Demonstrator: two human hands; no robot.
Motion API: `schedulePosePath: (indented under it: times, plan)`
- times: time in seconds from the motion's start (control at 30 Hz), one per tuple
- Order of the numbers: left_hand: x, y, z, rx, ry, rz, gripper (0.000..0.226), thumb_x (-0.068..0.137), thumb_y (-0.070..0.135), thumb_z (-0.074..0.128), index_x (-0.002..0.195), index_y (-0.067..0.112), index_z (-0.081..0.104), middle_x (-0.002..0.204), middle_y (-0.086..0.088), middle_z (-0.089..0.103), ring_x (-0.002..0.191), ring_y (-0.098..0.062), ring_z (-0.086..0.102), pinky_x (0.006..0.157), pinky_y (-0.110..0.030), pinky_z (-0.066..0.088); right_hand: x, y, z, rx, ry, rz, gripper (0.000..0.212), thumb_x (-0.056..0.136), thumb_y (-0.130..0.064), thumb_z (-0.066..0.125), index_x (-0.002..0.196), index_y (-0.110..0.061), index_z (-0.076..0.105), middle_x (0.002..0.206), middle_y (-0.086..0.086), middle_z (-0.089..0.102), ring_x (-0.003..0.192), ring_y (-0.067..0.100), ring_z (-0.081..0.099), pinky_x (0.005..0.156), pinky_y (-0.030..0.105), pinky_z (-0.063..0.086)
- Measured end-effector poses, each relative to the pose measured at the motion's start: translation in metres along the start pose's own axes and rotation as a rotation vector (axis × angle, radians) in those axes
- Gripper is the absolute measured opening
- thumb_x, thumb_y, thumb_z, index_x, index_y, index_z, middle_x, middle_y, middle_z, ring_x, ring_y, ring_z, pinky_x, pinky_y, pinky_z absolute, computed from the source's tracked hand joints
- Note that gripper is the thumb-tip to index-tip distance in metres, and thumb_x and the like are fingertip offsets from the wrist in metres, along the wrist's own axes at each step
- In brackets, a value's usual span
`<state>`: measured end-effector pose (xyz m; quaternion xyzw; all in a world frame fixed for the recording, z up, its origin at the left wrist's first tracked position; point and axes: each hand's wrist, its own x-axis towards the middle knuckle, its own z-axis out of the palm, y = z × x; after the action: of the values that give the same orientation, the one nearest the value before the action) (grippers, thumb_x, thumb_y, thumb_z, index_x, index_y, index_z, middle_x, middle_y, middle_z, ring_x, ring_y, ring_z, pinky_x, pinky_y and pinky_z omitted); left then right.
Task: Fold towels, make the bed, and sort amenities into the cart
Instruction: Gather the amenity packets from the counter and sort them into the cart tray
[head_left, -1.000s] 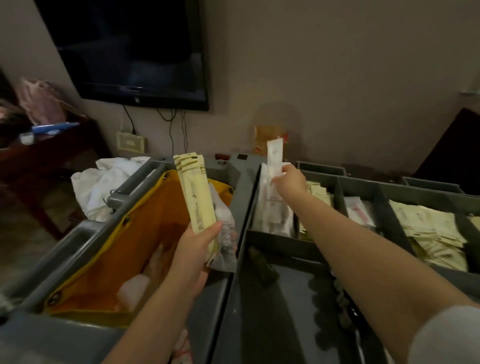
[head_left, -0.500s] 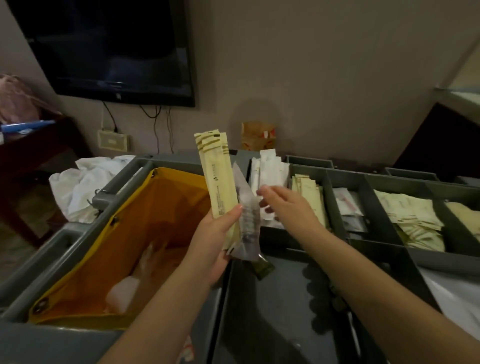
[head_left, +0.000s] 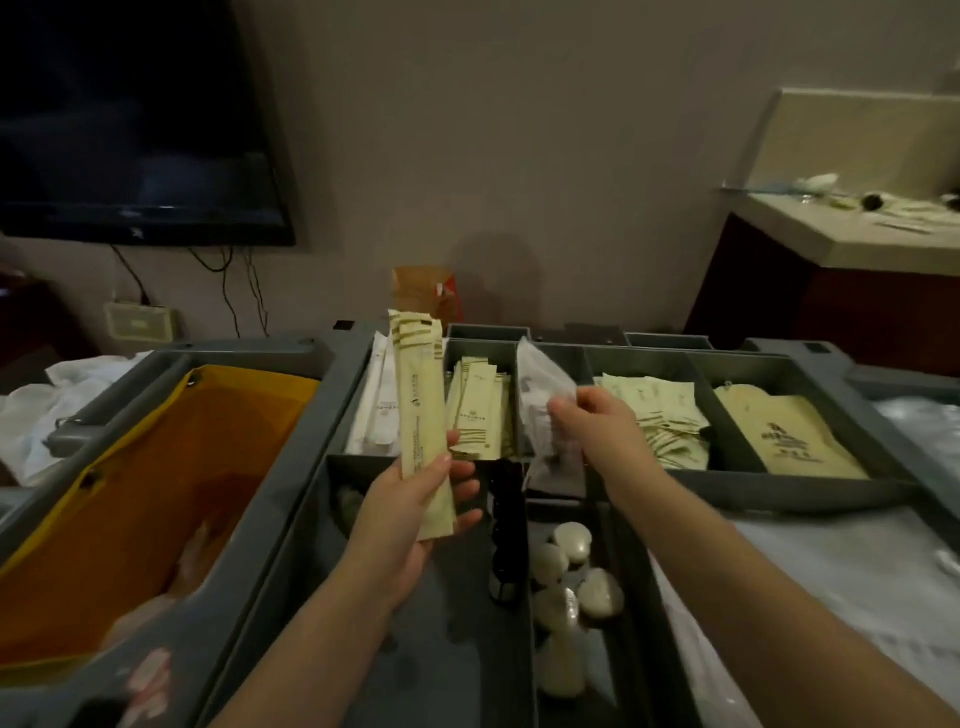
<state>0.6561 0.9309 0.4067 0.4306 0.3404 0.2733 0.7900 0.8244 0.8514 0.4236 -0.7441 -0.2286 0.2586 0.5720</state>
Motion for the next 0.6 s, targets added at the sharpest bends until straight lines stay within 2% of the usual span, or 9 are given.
schedulePosePath:
  times: [0.07, 0.13, 0.2, 0.27, 0.37, 0.4, 0.47, 0.5, 0.6]
  plan:
    - [-0.004, -0.011, 0.007, 0.014, 0.047, 0.005, 0.020, 0.095, 0.015, 0.051, 0.108, 0.019, 0.065, 0.086, -0.007, 0.064, 0.072, -0.015, 0.062, 0.054, -0.029, 0.054, 0.035, 0.007, -0.017, -0.144, 0.036, -0.011, 0.011, 0.094, -0.025, 0.056, 0.099, -0.016, 0.059, 0.100, 0.009, 0.063, 0.086, 0.020, 0.060, 0.074, 0.036, 0.054]
    - [-0.010, -0.019, 0.013, 0.017, 0.101, 0.008, 0.019, 0.096, 0.020, 0.050, 0.108, 0.018, 0.065, 0.081, -0.007, 0.062, 0.065, -0.013, 0.058, 0.050, -0.026, 0.050, 0.069, 0.018, -0.025, -0.232, 0.052, 0.030, 0.017, 0.094, -0.023, 0.056, 0.107, -0.013, 0.057, 0.102, 0.010, 0.060, 0.081, 0.017, 0.056, 0.065, 0.029, 0.046]
    - [-0.018, -0.025, 0.018, 0.003, 0.147, 0.011, 0.024, 0.097, 0.027, 0.048, 0.109, 0.015, 0.066, 0.073, -0.005, 0.062, 0.058, -0.012, 0.054, 0.047, -0.024, 0.046, 0.096, 0.025, -0.026, -0.312, 0.075, 0.077, 0.030, 0.094, -0.020, 0.055, 0.122, -0.012, 0.049, 0.110, 0.011, 0.057, 0.093, 0.023, 0.056, 0.075, 0.035, 0.048]
    - [-0.024, -0.028, 0.020, -0.026, 0.190, 0.020, 0.030, 0.098, 0.030, 0.045, 0.109, 0.012, 0.066, 0.068, -0.005, 0.062, 0.054, -0.012, 0.053, 0.044, -0.024, 0.045, 0.110, 0.024, -0.022, -0.393, 0.122, 0.061, 0.038, 0.095, -0.018, 0.051, 0.131, -0.012, 0.041, 0.125, 0.015, 0.052, 0.111, 0.031, 0.054, 0.091, 0.042, 0.047]
    - [-0.031, -0.031, 0.023, -0.020, 0.230, 0.050, 0.027, 0.098, 0.026, 0.045, 0.112, 0.010, 0.062, 0.078, -0.008, 0.068, 0.063, -0.016, 0.062, 0.047, -0.026, 0.051, 0.100, 0.017, -0.016, -0.394, 0.114, -0.141, 0.040, 0.096, -0.018, 0.052, 0.134, -0.014, 0.042, 0.136, 0.009, 0.045, 0.117, 0.027, 0.051, 0.096, 0.038, 0.046]
    - [-0.034, -0.032, 0.025, -0.010, 0.232, 0.065, 0.025, 0.098, 0.024, 0.046, 0.115, 0.011, 0.058, 0.083, -0.009, 0.070, 0.067, -0.017, 0.065, 0.050, -0.028, 0.053, 0.089, 0.014, -0.015, -0.373, 0.078, -0.226, 0.035, 0.096, -0.019, 0.052, 0.131, -0.015, 0.047, 0.132, 0.007, 0.048, 0.112, 0.023, 0.053, 0.092, 0.033, 0.047]
    - [-0.036, -0.036, 0.029, 0.006, 0.231, 0.087, 0.021, 0.096, 0.019, 0.049, 0.116, 0.015, 0.056, 0.091, -0.010, 0.072, 0.075, -0.018, 0.069, 0.056, -0.031, 0.056, 0.059, 0.011, -0.011, -0.288, -0.046, -0.345, 0.020, 0.097, -0.024, 0.050, 0.116, -0.019, 0.057, 0.110, -0.001, 0.059, 0.094, 0.012, 0.057, 0.075, 0.019, 0.048]
    - [-0.036, -0.038, 0.031, 0.016, 0.233, 0.094, 0.020, 0.095, 0.018, 0.051, 0.114, 0.017, 0.057, 0.094, -0.010, 0.073, 0.079, -0.019, 0.070, 0.059, -0.033, 0.056, 0.041, 0.011, -0.009, -0.244, -0.128, -0.374, 0.015, 0.097, -0.026, 0.050, 0.108, -0.021, 0.059, 0.100, -0.004, 0.062, 0.088, 0.010, 0.058, 0.070, 0.015, 0.047]
    - [-0.035, -0.042, 0.038, 0.043, 0.221, 0.141, 0.032, 0.085, 0.023, 0.061, 0.116, 0.017, 0.060, 0.102, -0.009, 0.072, 0.091, -0.022, 0.069, 0.075, -0.041, 0.056, -0.006, 0.011, 0.000, -0.167, -0.379, -0.355, 0.017, 0.095, -0.034, 0.052, 0.105, -0.024, 0.060, 0.098, -0.009, 0.064, 0.092, 0.007, 0.061, 0.079, 0.025, 0.052]
